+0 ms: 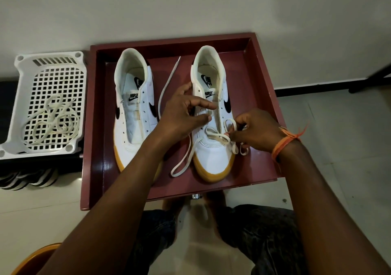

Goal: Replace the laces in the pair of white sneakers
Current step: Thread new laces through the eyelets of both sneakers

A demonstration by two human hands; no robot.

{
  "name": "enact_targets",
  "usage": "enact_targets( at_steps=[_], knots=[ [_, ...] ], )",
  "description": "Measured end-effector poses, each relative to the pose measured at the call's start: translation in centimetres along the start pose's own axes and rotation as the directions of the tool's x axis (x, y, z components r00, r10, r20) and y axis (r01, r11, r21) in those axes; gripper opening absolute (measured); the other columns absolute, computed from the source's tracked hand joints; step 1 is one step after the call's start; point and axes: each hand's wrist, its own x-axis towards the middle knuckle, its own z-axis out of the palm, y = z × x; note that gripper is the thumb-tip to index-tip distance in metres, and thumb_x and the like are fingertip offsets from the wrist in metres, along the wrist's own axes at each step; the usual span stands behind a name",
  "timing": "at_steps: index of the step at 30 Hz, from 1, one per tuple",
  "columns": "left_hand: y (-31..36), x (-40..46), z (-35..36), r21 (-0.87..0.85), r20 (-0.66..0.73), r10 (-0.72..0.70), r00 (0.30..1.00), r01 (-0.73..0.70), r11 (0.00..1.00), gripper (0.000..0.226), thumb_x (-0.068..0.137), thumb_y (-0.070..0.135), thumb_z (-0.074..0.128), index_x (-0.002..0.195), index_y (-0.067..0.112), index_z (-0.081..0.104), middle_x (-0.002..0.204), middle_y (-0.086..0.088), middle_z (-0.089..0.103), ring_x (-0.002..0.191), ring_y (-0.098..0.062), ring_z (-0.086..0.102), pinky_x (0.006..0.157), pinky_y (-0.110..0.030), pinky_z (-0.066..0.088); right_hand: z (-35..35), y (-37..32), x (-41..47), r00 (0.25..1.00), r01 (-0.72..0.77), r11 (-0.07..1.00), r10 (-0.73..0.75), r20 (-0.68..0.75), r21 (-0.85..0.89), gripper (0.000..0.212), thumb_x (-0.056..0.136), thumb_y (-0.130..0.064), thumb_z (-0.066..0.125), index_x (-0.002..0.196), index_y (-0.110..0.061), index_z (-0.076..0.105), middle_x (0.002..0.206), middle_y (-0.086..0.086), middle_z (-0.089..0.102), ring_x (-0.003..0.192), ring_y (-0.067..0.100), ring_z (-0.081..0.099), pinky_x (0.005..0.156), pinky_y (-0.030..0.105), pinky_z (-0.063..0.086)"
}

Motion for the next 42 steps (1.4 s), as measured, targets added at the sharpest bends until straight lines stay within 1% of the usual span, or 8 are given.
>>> enact_targets(
  at_steps=[6, 10, 14, 21, 28, 33, 38, 42],
  knots=[
    [0.1, -0.1, -0.2, -0.002, 0.009, 0.023, 1.0, -0.023, 1.0, 0.036, 0.076, 0.011, 0.082, 0.101, 0.036, 0.075, 0.15, 0.001, 0.04, 0.14, -0.012, 0.039, 0.109, -0.037, 0.045, -0.6, 0.6, -0.1, 0.999, 0.045, 0.998, -0.044, 0.01, -0.037, 0.024, 0.081, -0.022, 0.079, 0.072, -0.002, 0.071, 0.071, 0.009, 0.069, 0.067, 0.022, 0.067, 0.068, 0.043, 0.056],
    [-0.2, 0.0, -0.2, -0.034, 0.014, 0.041, 0.999, -0.04, 0.999, 0.038, 0.076, 0.011, 0.082, 0.097, 0.041, 0.075, 0.149, 0.001, 0.042, 0.134, -0.013, 0.047, 0.107, -0.039, 0.046, -2.6, 2.2, -0.4, 0.994, -0.015, 0.988, -0.002, -0.111, -0.153, 0.03, 0.081, -0.03, 0.078, 0.071, -0.003, 0.069, 0.063, 0.002, 0.059, 0.058, 0.011, 0.053, 0.056, 0.02, 0.038],
    [-0.1, 0.0, -0.2, -0.025, 0.001, 0.029, 1.0, -0.029, 0.999, 0.036, 0.075, 0.011, 0.083, 0.097, 0.038, 0.076, 0.148, 0.001, 0.042, 0.133, -0.012, 0.048, 0.106, -0.038, 0.047, -3.8, 3.3, -0.9, 0.965, -0.053, 0.989, 0.015, -0.262, -0.141, 0.024, 0.083, -0.029, 0.076, 0.081, -0.006, 0.072, 0.075, 0.005, 0.063, 0.066, 0.014, 0.053, 0.056, 0.021, 0.034],
    [0.9, -0.5, -0.2, 0.052, -0.012, 0.025, 1.0, -0.025, 0.998, 0.016, 0.075, 0.007, 0.082, 0.087, 0.016, 0.075, 0.121, 0.009, 0.052, 0.099, 0.027, 0.044, 0.082, -0.005, 0.044, -1.9, 1.5, -0.3, 0.997, -0.016, 0.998, 0.021, -0.074, 0.064, 0.023, 0.083, -0.026, 0.075, 0.103, -0.017, 0.066, 0.096, -0.004, 0.066, 0.083, 0.011, 0.06, 0.066, 0.016, 0.043],
    [2.2, -0.8, -0.8, 0.283, -0.048, -0.051, 0.998, 0.063, 0.957, 0.024, 0.075, 0.023, 0.084, 0.07, 0.014, 0.062, 0.069, -0.001, 0.065, 0.062, -0.011, 0.062, 0.055, -0.022, 0.05, -0.3, -0.2, 0.0, 0.993, 0.116, 0.993, -0.115, 0.018, -0.039, 0.02, 0.084, -0.025, 0.076, 0.083, -0.008, 0.067, 0.083, -0.004, 0.06, 0.077, 0.013, 0.055, 0.064, 0.023, 0.042],
    [2.8, -3.4, -0.7, 0.442, 0.079, -0.172, 0.982, 0.12, 0.889, 0.032, 0.069, 0.038, 0.087, 0.077, 0.015, 0.066, 0.074, 0.002, 0.067, 0.068, -0.013, 0.064, 0.066, -0.039, 0.056, -0.5, -0.2, -0.1, 0.996, 0.077, 0.997, -0.076, 0.044, -0.02, 0.021, 0.082, -0.026, 0.077, 0.081, -0.006, 0.073, 0.083, -0.007, 0.064, 0.072, -0.003, 0.054, 0.064, 0.015, 0.039],
    [2.9, -3.3, -0.4, 0.465, 0.061, -0.147, 0.987, 0.103, 0.879, 0.023, 0.07, 0.028, 0.087, 0.079, 0.016, 0.07, 0.077, 0.004, 0.067, 0.071, -0.011, 0.064, 0.07, -0.037, 0.058, -0.3, -0.3, 0.1, 0.987, 0.098, 0.991, -0.085, 0.135, -0.094, 0.018, 0.088, -0.026, 0.071, 0.08, -0.01, 0.069, 0.085, -0.001, 0.061, 0.078, 0.011, 0.055, 0.061, 0.016, 0.036],
    [2.8, -3.5, -0.1, 0.49, 0.074, -0.137, 0.988, 0.083, 0.868, 0.027, 0.068, 0.022, 0.089, 0.085, 0.015, 0.069, 0.076, 0.003, 0.066, 0.073, -0.016, 0.065, 0.072, -0.038, 0.058, -0.7, -0.2, -0.1, 0.985, 0.1, 0.991, -0.086, 0.152, -0.085, 0.013, 0.089, -0.023, 0.07, 0.079, -0.017, 0.064, 0.08, -0.01, 0.054, 0.072, 0.003, 0.049, 0.059, 0.01, 0.032]
  ],
)
